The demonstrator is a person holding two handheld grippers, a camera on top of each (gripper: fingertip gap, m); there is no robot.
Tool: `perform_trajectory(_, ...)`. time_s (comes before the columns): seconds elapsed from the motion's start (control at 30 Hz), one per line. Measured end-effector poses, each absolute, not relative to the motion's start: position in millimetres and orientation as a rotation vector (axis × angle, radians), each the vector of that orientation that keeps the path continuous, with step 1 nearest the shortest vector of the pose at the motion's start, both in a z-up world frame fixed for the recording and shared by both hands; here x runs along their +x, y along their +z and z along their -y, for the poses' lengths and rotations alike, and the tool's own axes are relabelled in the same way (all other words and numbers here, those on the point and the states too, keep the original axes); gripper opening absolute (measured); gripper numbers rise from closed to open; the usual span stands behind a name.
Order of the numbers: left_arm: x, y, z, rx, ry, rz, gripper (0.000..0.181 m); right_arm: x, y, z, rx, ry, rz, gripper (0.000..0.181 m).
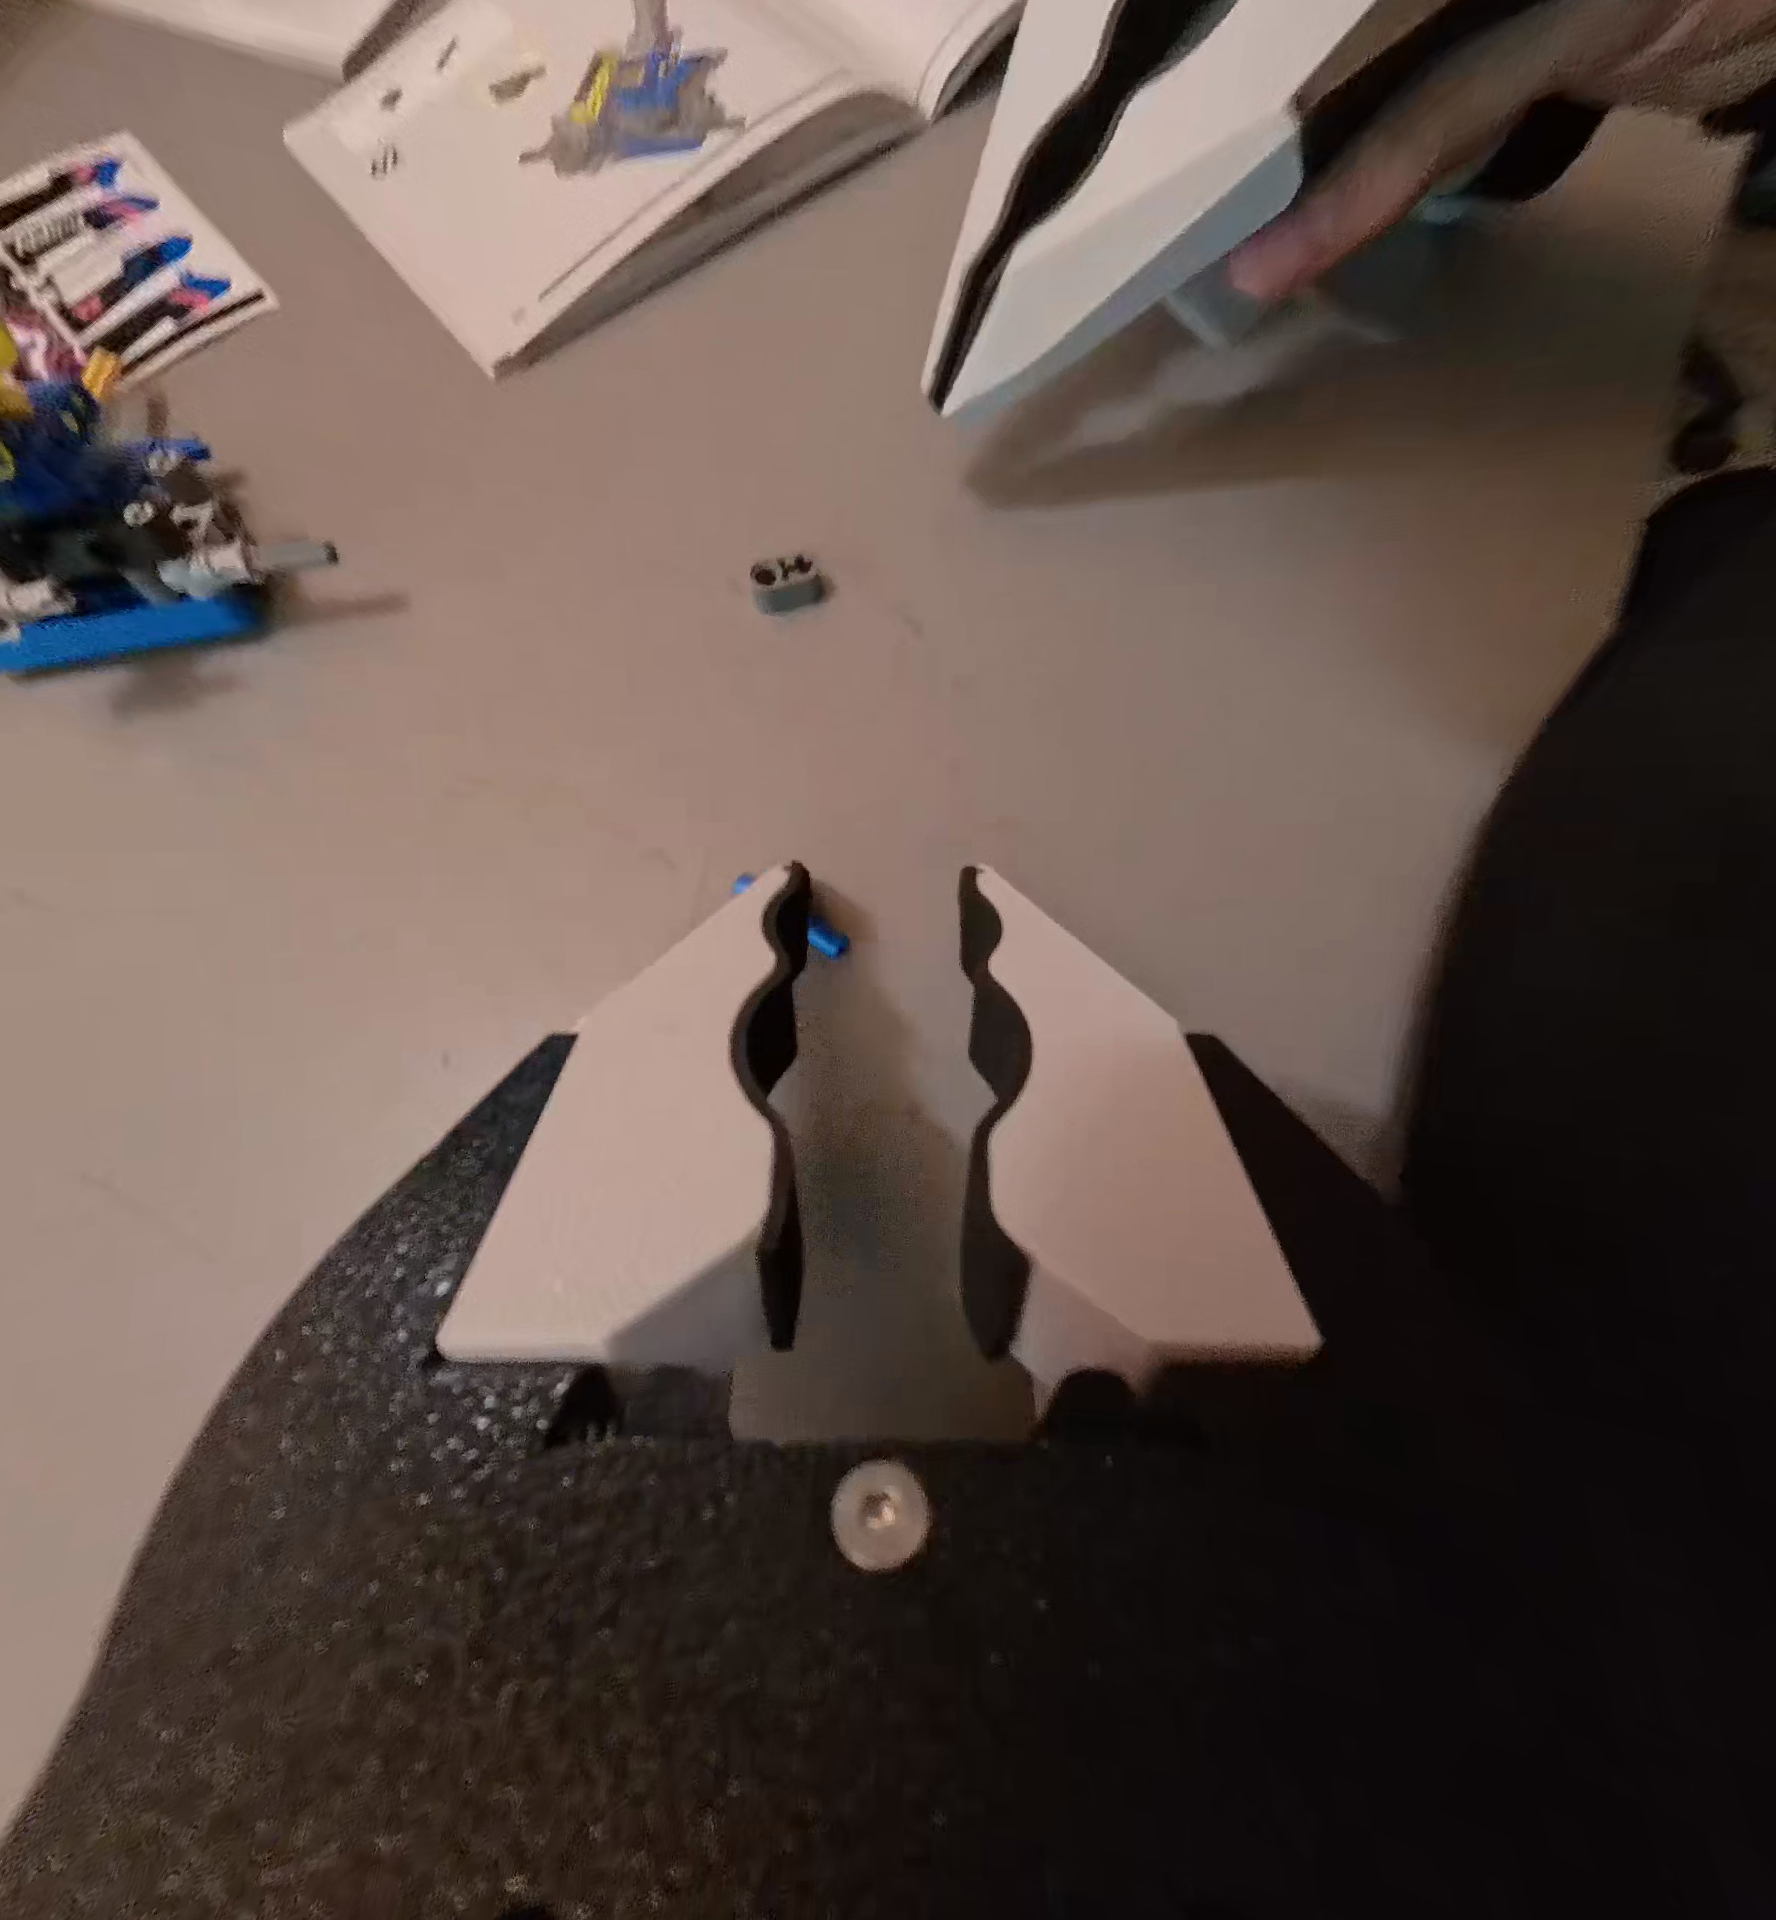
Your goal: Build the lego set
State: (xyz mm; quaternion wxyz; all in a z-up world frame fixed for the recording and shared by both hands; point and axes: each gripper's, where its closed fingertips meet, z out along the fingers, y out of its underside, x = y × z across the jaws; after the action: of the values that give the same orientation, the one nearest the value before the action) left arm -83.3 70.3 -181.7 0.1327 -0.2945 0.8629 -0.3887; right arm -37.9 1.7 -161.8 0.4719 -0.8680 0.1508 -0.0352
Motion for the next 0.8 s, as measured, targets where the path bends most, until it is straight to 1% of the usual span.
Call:
perform_trajectory(0.03, -81.0, -184.2, -70.3, -0.865, -1.093, -2.498, 0.026, -36.7, -162.1, -2.6, -2.127, -0.084, -0.370, 0.000)
perform_trajectory(0.17, -73.5, -185.5, -68.2, -0.892, -1.080, -2.496, 0.003, -36.9, -161.6, -8.4, -2.135, -0.077, -0.330, 0.000)
perform_trajectory(0.2, -71.5, -185.7, -69.4, -0.892, -1.079, -2.493, 0.000, -37.6, -161.4, -9.6, -2.138, -0.078, -0.318, 0.000)
perform_trajectory(0.33, -69.0, -184.8, -71.8, -0.906, -1.127, -2.520, 0.000, -38.8, -163.4, -11.4, -2.160, -0.116, -0.258, 0.000)
perform_trajectory(0.4, -67.8, -177.5, -69.7, -0.904, -1.213, -2.506, 0.008, -37.2, -165.7, -11.7, -2.172, -0.126, -0.260, 0.000)
perform_trajectory(0.53, -67.1, -157.0, -73.4, -0.857, -1.351, -2.436, 0.012, -36.8, -163.9, -13.6, -2.165, -0.135, -0.263, 0.000)
perform_trajectory(0.6, -69.9, -158.9, -82.7, -0.813, -1.290, -2.463, 0.014, -37.1, -162.9, -13.0, -2.166, -0.144, -0.262, 0.000)
perform_trajectory(0.8, -79.2, -180.2, -104.8, -0.741, -1.045, -2.593, 0.014, -38.9, -165.1, -12.1, -2.181, -0.148, -0.257, 0.000)
